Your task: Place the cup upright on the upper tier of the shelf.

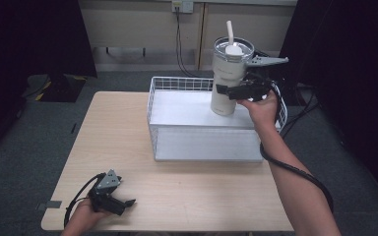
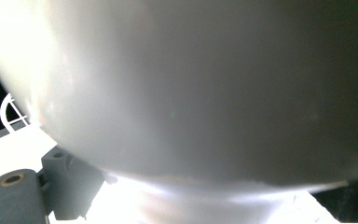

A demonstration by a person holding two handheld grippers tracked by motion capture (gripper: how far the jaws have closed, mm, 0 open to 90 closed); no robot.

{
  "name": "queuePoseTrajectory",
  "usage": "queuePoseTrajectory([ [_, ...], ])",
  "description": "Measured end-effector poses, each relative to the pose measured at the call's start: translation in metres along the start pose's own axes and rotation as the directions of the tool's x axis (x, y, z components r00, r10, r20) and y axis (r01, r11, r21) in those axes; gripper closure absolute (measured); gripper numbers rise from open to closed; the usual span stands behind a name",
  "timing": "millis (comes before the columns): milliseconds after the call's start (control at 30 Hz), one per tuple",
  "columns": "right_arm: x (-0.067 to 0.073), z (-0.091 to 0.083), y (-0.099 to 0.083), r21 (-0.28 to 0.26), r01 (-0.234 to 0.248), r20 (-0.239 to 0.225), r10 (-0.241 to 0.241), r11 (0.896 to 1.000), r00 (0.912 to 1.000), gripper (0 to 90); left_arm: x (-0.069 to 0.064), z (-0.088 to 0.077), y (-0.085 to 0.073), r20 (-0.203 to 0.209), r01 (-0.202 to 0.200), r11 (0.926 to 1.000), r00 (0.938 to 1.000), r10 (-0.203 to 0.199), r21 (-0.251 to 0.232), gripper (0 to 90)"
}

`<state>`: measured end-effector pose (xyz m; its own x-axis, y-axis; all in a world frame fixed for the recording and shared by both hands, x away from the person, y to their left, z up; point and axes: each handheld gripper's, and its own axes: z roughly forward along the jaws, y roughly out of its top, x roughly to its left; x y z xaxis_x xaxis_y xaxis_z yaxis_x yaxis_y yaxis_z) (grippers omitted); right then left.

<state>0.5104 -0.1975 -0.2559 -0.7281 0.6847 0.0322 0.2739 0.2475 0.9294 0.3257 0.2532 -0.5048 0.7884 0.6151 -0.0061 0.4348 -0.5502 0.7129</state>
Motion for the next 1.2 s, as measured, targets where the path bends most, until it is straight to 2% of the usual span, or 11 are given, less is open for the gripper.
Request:
queuePoseTrajectory([
  [400,0.000,-0.002,-0.006,-0.030,0.013,-0.006,-0.013,0.999,0.9999,9.8,0.000,0.000,0.000,-0.001,-0.001,1.0000,1.0000,0.001,0.001,0.1],
  [700,0.000,-0.001,-0.012,-0.053,-0.004,-0.005,0.004,0.999,1.0000,9.1,0.000,0.000,0.000,-0.003,-0.002,1.0000,1.0000,0.002,0.000,0.1],
  [767,0.000,-0.001,-0.013,-0.051,0.001,0.001,-0.001,0.999,1.0000,9.0,0.000,0.000,0.000,0.001,0.000,1.0000,1.0000,0.000,0.001,0.1],
  [867,0.001,0.001,-0.015,-0.015,0.019,0.009,-0.019,1.000,0.9998,8.7,0.000,0.000,0.000,0.000,-0.002,1.0000,1.0000,0.002,0.001,0.1],
  [967,-0.001,0.000,-0.019,-0.009,-0.004,-0.005,0.004,1.000,1.0000,8.7,0.000,0.000,0.000,0.001,-0.001,1.0000,1.0000,0.001,0.000,0.1],
  [1200,-0.001,-0.005,-0.027,0.018,-0.005,-0.002,0.005,1.000,1.0000,8.7,0.000,0.000,0.000,0.002,0.000,1.0000,1.0000,0.000,0.000,0.1],
])
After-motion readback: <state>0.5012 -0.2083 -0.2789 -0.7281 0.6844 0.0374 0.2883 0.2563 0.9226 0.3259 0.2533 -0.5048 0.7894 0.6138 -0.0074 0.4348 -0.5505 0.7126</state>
